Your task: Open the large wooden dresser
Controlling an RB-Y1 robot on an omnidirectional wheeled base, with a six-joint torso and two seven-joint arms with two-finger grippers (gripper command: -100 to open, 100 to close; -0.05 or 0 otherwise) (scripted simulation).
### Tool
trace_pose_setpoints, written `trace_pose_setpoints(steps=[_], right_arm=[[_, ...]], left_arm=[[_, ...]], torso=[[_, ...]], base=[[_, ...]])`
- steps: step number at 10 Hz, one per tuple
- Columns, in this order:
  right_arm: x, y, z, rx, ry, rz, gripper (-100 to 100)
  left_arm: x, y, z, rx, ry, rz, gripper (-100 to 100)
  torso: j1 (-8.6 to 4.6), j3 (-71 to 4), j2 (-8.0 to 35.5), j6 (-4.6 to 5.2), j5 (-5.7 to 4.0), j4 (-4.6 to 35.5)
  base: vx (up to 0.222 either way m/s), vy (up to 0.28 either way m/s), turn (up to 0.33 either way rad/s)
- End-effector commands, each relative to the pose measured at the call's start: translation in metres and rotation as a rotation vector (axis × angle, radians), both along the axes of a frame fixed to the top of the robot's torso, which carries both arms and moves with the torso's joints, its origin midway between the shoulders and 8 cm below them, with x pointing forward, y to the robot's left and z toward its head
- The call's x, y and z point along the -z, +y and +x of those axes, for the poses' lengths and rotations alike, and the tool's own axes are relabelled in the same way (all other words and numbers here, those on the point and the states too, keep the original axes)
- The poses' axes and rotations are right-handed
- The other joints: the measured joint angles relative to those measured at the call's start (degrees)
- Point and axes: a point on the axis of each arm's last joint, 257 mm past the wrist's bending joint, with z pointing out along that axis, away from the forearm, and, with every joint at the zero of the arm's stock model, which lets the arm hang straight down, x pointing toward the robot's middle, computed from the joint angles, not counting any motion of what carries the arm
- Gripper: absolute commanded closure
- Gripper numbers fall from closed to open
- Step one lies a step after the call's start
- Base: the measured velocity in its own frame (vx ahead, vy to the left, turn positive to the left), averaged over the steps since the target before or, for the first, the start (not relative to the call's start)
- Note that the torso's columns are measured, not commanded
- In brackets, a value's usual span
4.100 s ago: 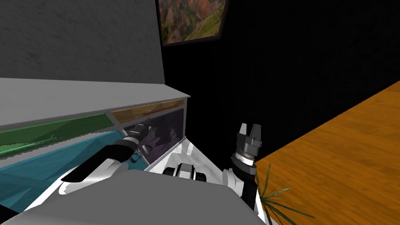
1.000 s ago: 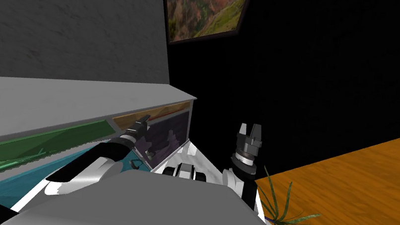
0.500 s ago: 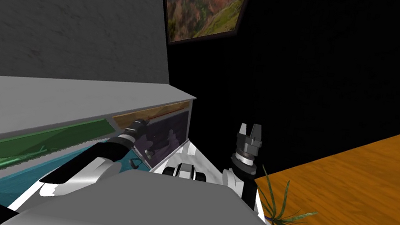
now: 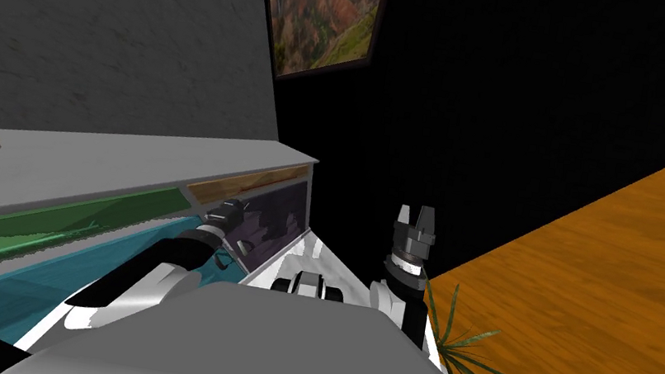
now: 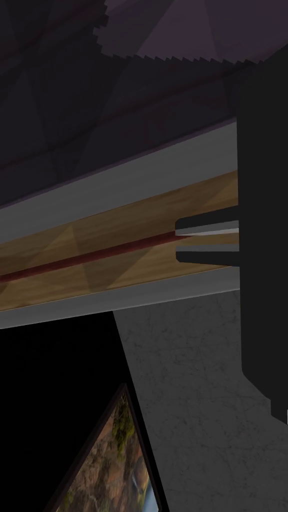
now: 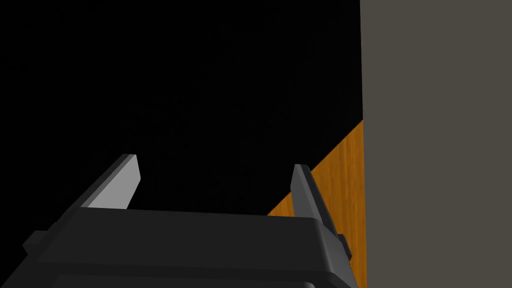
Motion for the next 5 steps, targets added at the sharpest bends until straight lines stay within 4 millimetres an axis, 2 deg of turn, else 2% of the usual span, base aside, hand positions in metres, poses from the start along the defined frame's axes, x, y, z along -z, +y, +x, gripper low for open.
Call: trace_pose_setpoints(steps=[1, 4, 5], right_arm=[[0.0, 0.0, 0.0, 0.0, 0.0, 0.0, 0], [0.0, 0.0, 0.0, 0.0, 0.0, 0.0, 0], [0.0, 0.0, 0.0, 0.0, 0.0, 0.0, 0]], left_arm=[[0.025, 0.007, 0.002, -0.014, 0.046, -0.014, -100], [0.042, 0.012, 0.006, -0.023, 0.068, -0.027, -100], [0.03, 0.01, 0.007, -0.018, 0.042, -0.021, -100]], torso=[[-0.14, 0.04, 0.07, 0.0, -0.05, 0.02], [-0.53, 0.19, 0.3, 0.0, -0.17, 0.1], [-0.51, 0.19, 0.3, 0.0, -0.17, 0.1]], base=[[0.009, 0.023, 0.0], [0.022, 0.027, -0.002], [0.061, 0.094, -0.012]])
